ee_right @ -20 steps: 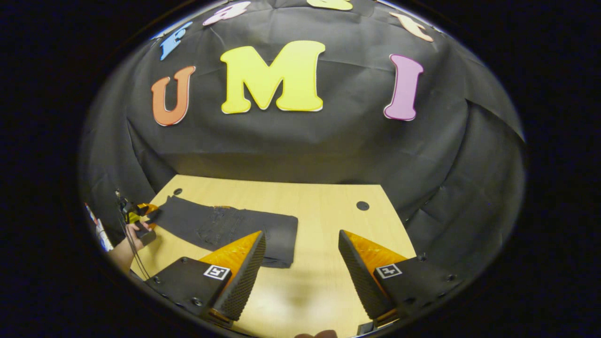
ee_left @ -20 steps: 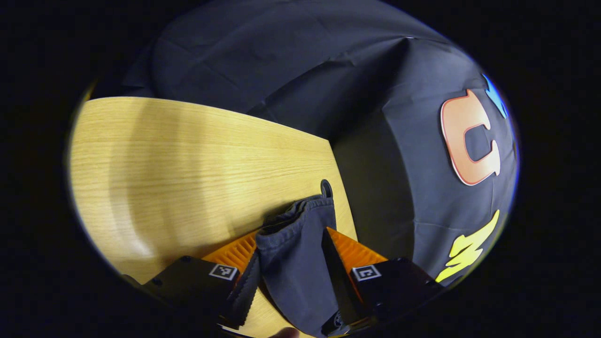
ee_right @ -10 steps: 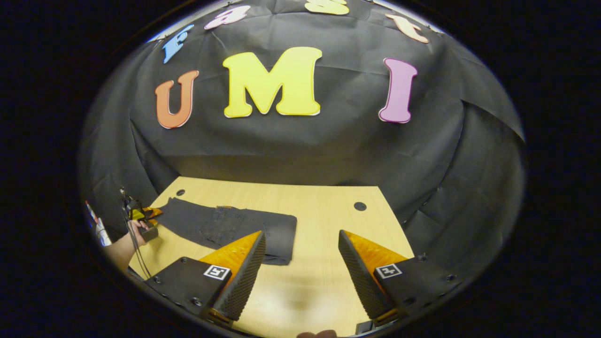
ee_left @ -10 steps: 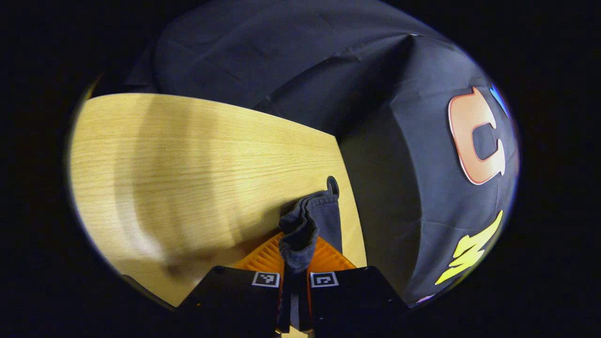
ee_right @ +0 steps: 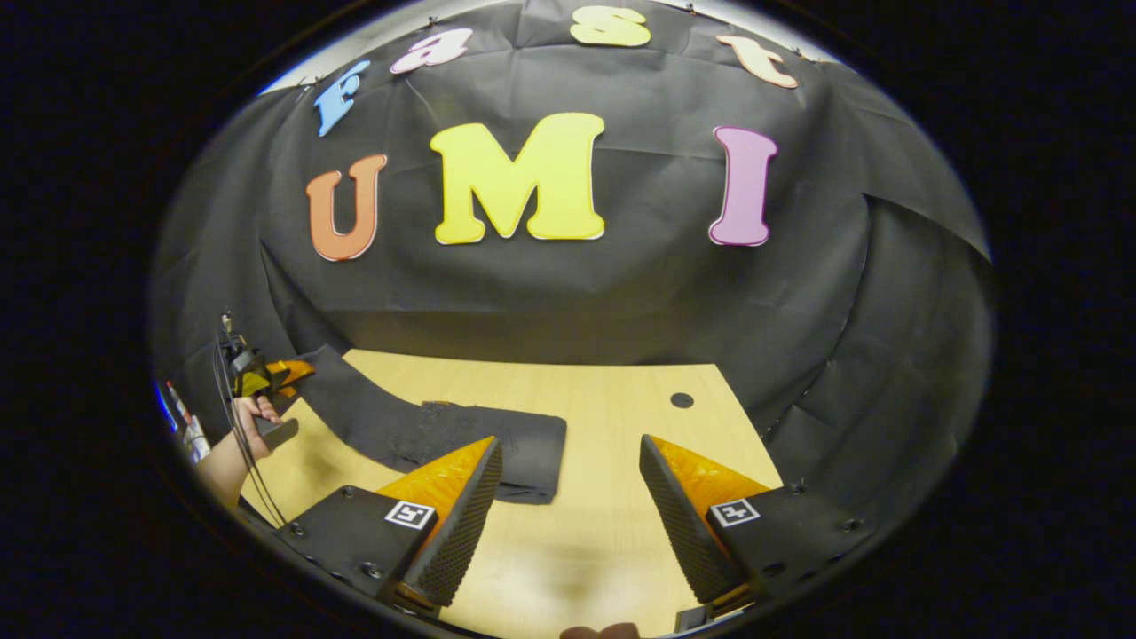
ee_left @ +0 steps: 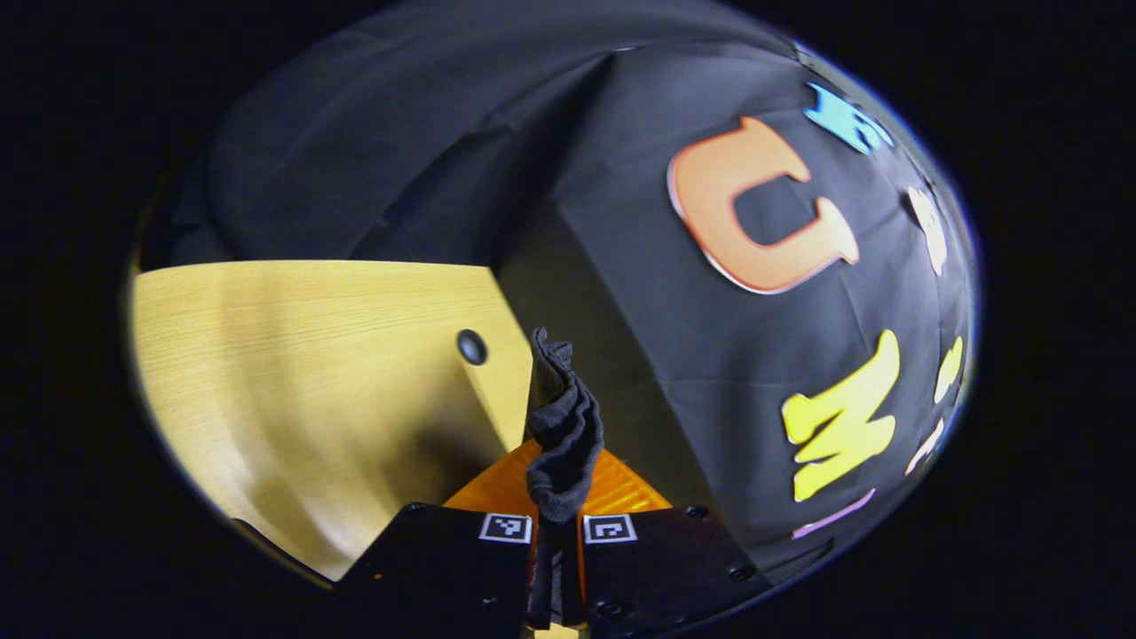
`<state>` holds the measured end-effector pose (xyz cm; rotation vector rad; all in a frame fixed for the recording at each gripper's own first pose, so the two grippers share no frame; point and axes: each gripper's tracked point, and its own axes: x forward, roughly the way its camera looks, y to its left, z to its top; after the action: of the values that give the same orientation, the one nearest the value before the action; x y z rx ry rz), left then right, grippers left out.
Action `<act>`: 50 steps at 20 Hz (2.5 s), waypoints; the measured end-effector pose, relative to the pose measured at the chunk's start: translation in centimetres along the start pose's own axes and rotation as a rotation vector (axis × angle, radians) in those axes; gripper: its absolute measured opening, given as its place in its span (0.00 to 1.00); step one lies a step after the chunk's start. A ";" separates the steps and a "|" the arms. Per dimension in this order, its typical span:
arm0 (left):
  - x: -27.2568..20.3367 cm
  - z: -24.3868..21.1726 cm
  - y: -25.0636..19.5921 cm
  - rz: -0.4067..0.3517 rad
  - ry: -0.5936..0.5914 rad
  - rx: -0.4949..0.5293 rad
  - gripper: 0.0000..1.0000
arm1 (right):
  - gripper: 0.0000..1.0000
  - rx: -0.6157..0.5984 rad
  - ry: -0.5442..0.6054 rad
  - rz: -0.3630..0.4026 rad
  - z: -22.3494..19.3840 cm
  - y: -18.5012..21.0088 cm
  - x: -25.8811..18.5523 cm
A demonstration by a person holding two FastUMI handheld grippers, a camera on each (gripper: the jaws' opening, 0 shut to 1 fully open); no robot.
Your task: Grasp the waist and the cuffs of the jeans and fold them to make the two legs overlap; first hold the waist and fold one-third of the jeans toward the cuffs, then hold the cuffs and fold the remaining one-third in the same direction to finish folding.
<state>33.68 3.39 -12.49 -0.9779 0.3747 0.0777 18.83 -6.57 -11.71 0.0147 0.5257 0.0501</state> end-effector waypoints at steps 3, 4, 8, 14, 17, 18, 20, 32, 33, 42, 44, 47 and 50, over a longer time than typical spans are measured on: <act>-0.2 -2.7 -4.6 -0.061 0.038 0.056 0.08 | 0.96 0.029 -0.003 -0.007 0.0 -0.1 -0.1; 0.0 -3.8 -6.0 -0.079 0.054 0.062 0.07 | 0.96 0.037 -0.005 -0.012 0.0 -0.1 -0.1; 0.2 -9.1 -8.5 -0.087 0.127 0.105 0.07 | 0.96 0.078 -0.016 -0.053 0.0 -0.2 -0.3; 0.6 -18.3 -11.9 -0.107 0.269 0.176 0.07 | 1.00 0.100 0.003 -0.080 -0.6 -0.2 -0.5; 0.8 -23.7 -12.5 -0.106 0.359 0.270 0.07 | 0.93 0.124 0.011 -0.099 -0.7 -0.2 -0.7; 0.9 -26.0 -12.6 -0.107 0.394 0.297 0.07 | 0.95 0.134 0.009 -0.106 -0.7 -0.3 -0.6; 0.5 -29.1 -13.0 -0.115 0.438 0.345 0.07 | 1.00 0.150 0.012 -0.110 -0.8 -0.2 -0.4; 1.9 -38.2 -9.6 0.027 0.550 0.643 0.20 | 0.96 0.123 0.078 -0.079 -1.7 -0.3 -0.5; 1.6 -38.3 -9.5 0.040 0.566 0.712 0.29 | 0.96 0.122 0.087 -0.069 -1.8 -0.1 -0.5; -2.0 -36.4 -13.4 -0.050 0.487 0.917 0.87 | 0.98 0.028 0.049 0.043 -1.3 1.0 -0.4; -3.5 -33.0 -15.5 -0.085 0.397 0.922 0.87 | 0.98 0.026 0.009 0.041 -0.6 1.1 0.0; -6.4 -26.3 -18.9 -0.144 0.229 0.914 0.87 | 0.98 0.011 -0.079 0.042 1.0 1.4 0.8; -10.4 -19.6 -21.9 -0.206 0.090 0.884 0.87 | 0.98 0.007 -0.179 0.071 2.9 2.3 1.6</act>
<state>23.63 -23.88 -1.29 -0.1397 0.3383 -0.3011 21.52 -4.23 -9.95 0.0445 0.3464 0.1149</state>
